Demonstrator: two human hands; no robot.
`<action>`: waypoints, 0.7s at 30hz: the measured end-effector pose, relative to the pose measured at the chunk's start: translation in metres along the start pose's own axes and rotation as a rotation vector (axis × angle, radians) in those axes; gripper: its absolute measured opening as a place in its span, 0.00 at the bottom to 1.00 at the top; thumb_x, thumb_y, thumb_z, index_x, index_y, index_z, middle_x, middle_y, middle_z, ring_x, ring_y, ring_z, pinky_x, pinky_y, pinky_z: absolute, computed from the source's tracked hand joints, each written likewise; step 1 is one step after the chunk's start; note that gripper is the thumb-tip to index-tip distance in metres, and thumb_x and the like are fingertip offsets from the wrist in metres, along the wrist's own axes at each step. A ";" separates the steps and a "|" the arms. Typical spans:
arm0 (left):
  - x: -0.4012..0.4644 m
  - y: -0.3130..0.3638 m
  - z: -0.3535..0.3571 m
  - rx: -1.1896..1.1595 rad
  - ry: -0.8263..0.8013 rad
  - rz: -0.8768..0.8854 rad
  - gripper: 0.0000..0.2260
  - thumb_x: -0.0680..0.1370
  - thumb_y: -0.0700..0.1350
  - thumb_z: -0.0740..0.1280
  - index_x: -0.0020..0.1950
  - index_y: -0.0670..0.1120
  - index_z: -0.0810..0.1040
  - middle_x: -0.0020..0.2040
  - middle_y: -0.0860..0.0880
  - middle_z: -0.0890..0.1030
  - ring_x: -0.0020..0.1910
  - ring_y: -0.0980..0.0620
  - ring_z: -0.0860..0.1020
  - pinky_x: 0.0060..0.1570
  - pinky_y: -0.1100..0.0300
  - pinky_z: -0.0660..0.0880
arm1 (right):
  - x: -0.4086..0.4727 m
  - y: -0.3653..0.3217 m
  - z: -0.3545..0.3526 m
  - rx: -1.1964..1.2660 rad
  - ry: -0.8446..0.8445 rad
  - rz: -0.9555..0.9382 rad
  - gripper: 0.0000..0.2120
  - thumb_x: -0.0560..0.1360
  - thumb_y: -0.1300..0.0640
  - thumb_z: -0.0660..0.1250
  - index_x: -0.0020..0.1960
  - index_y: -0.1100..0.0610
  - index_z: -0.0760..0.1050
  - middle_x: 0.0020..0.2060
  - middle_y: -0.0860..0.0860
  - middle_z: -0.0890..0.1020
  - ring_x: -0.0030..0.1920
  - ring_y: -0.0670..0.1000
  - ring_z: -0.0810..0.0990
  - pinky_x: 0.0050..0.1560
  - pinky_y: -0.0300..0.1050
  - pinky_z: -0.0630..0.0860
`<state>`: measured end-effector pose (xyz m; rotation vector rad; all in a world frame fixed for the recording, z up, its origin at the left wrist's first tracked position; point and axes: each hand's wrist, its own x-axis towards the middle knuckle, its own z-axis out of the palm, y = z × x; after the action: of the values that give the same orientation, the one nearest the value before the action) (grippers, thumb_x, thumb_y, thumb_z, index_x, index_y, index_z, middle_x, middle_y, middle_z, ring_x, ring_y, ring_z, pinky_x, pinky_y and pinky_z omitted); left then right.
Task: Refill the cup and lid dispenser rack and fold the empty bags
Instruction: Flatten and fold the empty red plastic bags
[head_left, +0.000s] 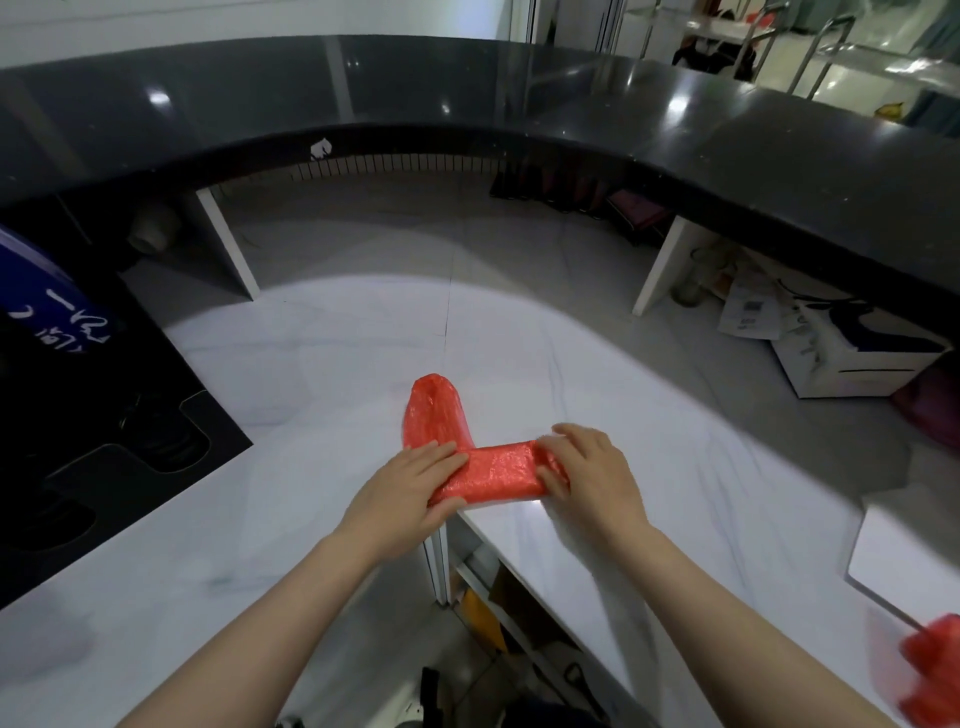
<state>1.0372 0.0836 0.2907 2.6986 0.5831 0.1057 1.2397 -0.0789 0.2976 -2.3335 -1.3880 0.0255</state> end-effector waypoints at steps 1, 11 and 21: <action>-0.001 -0.002 0.000 0.012 -0.022 0.024 0.31 0.77 0.66 0.51 0.77 0.54 0.58 0.77 0.56 0.55 0.77 0.55 0.53 0.72 0.65 0.41 | -0.006 0.005 -0.001 0.030 -0.020 -0.065 0.20 0.73 0.47 0.67 0.63 0.48 0.75 0.63 0.46 0.75 0.63 0.50 0.71 0.64 0.48 0.68; -0.010 -0.001 -0.012 -0.353 0.310 -0.146 0.11 0.74 0.46 0.73 0.49 0.58 0.73 0.43 0.63 0.75 0.40 0.63 0.76 0.37 0.74 0.68 | 0.003 0.013 -0.013 0.411 -0.042 0.195 0.06 0.74 0.51 0.67 0.49 0.43 0.72 0.40 0.40 0.79 0.41 0.41 0.77 0.39 0.27 0.68; 0.010 0.000 -0.013 -0.482 0.366 -0.415 0.07 0.77 0.48 0.68 0.52 0.58 0.73 0.45 0.63 0.77 0.42 0.63 0.75 0.37 0.75 0.66 | 0.019 0.005 -0.008 0.628 0.088 0.436 0.05 0.77 0.47 0.64 0.49 0.47 0.75 0.38 0.49 0.81 0.39 0.49 0.79 0.43 0.48 0.75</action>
<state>1.0442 0.0923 0.3031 2.0567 1.0583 0.5574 1.2556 -0.0673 0.3067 -2.0082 -0.6671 0.4175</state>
